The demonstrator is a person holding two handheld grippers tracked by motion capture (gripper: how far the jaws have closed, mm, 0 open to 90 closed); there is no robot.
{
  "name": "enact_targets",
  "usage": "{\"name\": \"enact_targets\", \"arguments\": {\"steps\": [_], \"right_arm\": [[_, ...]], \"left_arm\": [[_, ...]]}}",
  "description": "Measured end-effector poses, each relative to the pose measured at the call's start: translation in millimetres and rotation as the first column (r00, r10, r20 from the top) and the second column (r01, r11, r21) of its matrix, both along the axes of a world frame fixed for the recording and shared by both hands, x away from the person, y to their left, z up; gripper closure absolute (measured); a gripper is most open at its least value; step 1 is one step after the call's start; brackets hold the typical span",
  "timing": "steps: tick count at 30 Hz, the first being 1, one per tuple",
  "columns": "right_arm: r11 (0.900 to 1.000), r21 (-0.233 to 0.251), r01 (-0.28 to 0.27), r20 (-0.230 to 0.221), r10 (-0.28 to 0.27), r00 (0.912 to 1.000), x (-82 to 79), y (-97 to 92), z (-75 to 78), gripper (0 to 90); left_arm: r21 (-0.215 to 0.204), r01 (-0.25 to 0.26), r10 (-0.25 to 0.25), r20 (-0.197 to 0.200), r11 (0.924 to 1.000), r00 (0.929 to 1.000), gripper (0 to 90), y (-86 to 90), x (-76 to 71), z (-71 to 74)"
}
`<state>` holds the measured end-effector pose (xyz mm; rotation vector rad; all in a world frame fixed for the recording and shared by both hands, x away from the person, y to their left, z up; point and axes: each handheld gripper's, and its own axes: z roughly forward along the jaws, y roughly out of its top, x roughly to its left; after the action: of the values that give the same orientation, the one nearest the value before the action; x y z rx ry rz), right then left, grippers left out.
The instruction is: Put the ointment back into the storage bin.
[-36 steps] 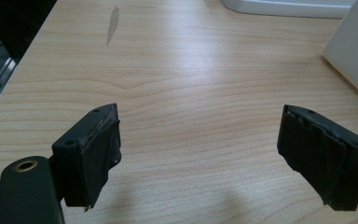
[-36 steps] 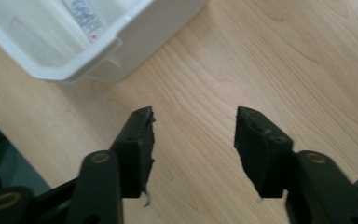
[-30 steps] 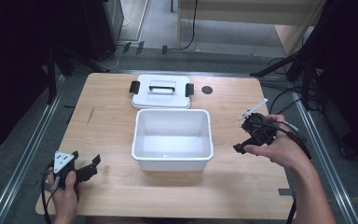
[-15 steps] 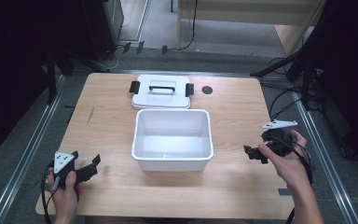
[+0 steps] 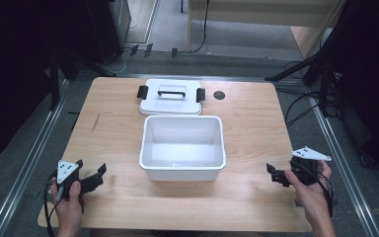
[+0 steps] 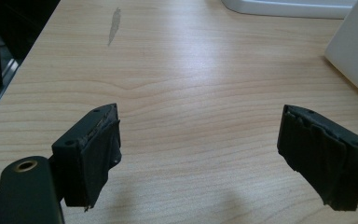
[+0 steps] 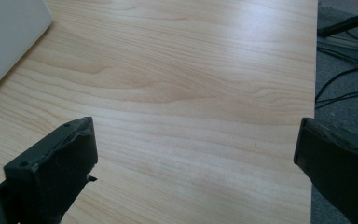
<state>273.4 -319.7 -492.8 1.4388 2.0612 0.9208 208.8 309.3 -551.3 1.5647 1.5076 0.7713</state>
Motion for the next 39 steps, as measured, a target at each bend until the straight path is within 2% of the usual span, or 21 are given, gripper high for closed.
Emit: {"name": "enact_targets", "arguments": {"steps": [3, 11, 17, 22, 26, 32, 37, 39], "right_arm": [[0.9993, 0.032, 0.018, 0.017, -0.019, 0.9997, -6.3, -8.1, -8.7, 0.0], [0.9966, 0.070, 0.042, 0.035, -0.045, 0.9984, -22.9, -26.9, -30.8, 0.0], [0.9881, 0.128, 0.085, 0.068, -0.094, 0.9932, -35.8, -43.1, -43.6, 0.0], [0.9840, 0.146, 0.102, 0.088, -0.115, 0.9894, -47.4, -53.1, -50.3, 0.0], [0.9774, 0.187, 0.100, 0.116, -0.123, 0.9855, -57.3, -61.6, -51.3, 0.0], [0.9733, 0.203, 0.106, 0.137, -0.136, 0.9813, -68.2, -68.7, -54.6, 0.0], [0.9635, 0.237, 0.124, 0.124, -0.157, 0.9798, -69.8, -72.7, -59.4, 0.0], [0.9627, 0.238, 0.129, 0.114, -0.159, 0.9806, -69.2, -72.9, -60.0, 0.0]], "left_arm": [[0.001, -0.001, 0.001, 0.000, 1.0000, 1.0000, 14.0, -0.1, -0.1, 0.0], [0.004, 0.000, 0.000, 0.001, 1.0000, 1.0000, 14.0, -0.3, 0.0, 0.0], [0.004, 0.000, 0.000, 0.001, 1.0000, 1.0000, 14.0, -0.3, -0.1, 0.0], [0.005, 0.000, 0.000, 0.001, 1.0000, 1.0000, 14.0, -0.4, 0.0, 0.0], [0.006, 0.000, 0.000, 0.000, 1.0000, 1.0000, 14.0, -0.4, 0.0, 0.0], [0.003, -0.001, 0.001, -0.001, 1.0000, 1.0000, 14.0, -0.3, 0.1, 0.0], [-0.001, -0.001, 0.001, -0.009, 1.0000, 1.0000, 14.0, 0.6, 0.7, -0.1], [-0.005, -0.002, 0.002, -0.009, 1.0000, 1.0000, 14.0, 0.7, 1.2, -0.1]]}}
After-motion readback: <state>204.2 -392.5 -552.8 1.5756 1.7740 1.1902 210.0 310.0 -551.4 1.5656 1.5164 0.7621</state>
